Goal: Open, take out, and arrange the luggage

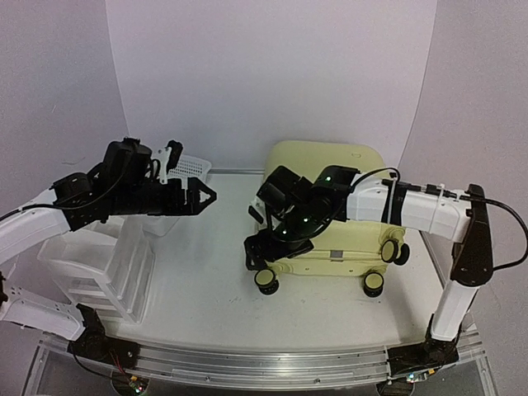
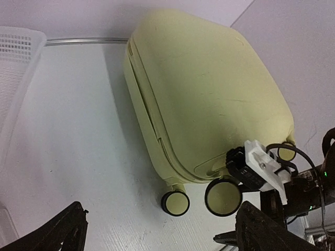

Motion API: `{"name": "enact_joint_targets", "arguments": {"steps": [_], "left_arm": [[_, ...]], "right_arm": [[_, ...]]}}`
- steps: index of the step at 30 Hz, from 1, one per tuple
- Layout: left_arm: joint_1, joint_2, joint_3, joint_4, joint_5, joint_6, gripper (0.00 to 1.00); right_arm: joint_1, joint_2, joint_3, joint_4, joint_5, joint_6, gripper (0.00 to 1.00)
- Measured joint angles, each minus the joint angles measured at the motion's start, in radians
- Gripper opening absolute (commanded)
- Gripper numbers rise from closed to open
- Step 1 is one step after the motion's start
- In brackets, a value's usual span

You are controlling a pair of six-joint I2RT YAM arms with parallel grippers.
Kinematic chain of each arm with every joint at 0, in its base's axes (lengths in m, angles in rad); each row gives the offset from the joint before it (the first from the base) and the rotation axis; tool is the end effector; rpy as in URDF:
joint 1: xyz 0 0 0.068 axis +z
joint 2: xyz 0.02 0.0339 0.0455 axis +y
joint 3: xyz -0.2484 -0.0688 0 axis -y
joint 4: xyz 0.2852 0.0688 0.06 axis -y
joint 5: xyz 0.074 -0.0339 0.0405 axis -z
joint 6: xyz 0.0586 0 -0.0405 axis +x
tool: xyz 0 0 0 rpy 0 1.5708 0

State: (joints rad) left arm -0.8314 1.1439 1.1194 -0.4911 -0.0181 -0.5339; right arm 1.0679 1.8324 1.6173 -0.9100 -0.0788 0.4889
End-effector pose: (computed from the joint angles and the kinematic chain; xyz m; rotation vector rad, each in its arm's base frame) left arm 0.2158 -0.2351 0.3272 0.3132 2.1677 -0.7897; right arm 0.2045 0.3814 0.2317 -0.8324 2.7060 0.5299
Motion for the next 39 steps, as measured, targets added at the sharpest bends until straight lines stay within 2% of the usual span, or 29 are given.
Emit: {"name": "enact_joint_targets", "arguments": {"steps": [5,9,12,16,20,25,29,32,33,36,39], "left_arm": [[0.0,-0.117,-0.049,-0.024,-0.096,-0.041,0.99],[0.0,-0.063,-0.037,-0.026,-0.084,-0.048,1.0],[-0.001,0.071,0.018,-0.026,-0.008,-0.047,0.99],[-0.043,0.261,0.116,-0.022,0.088,-0.039,1.0],[-0.125,0.378,0.197,-0.015,0.133,-0.033,0.99],[-0.201,0.471,0.259,-0.004,0.148,-0.033,0.97],[-0.217,0.528,0.278,-0.008,0.142,-0.038,0.88],[-0.217,0.568,0.307,-0.054,0.094,-0.043,0.79],[-0.218,0.584,0.327,-0.08,0.07,-0.041,0.76],[-0.216,0.623,0.383,-0.149,0.003,-0.039,0.73],[-0.204,0.622,0.391,-0.174,-0.031,-0.037,0.71]], "right_arm": [[0.006,-0.1,-0.016,-0.035,0.023,-0.101,0.98],[-0.023,-0.278,-0.024,-0.143,0.137,-0.173,0.98],[-0.155,-0.412,-0.031,-0.217,0.207,-0.187,0.98],[-0.432,-0.578,-0.123,-0.314,0.278,-0.166,0.98],[-0.531,-0.652,-0.207,-0.434,0.252,-0.147,0.98],[-0.558,-0.698,-0.342,-0.502,0.165,-0.129,0.97],[-0.559,-0.709,-0.403,-0.513,0.071,-0.141,0.85],[-0.559,-0.701,-0.431,-0.481,-0.017,-0.149,0.72],[-0.559,-0.696,-0.437,-0.469,-0.036,-0.149,0.7],[-0.542,-0.665,-0.454,-0.415,-0.101,-0.124,0.69],[-0.452,-0.623,-0.452,-0.356,-0.087,-0.096,0.69]]}}
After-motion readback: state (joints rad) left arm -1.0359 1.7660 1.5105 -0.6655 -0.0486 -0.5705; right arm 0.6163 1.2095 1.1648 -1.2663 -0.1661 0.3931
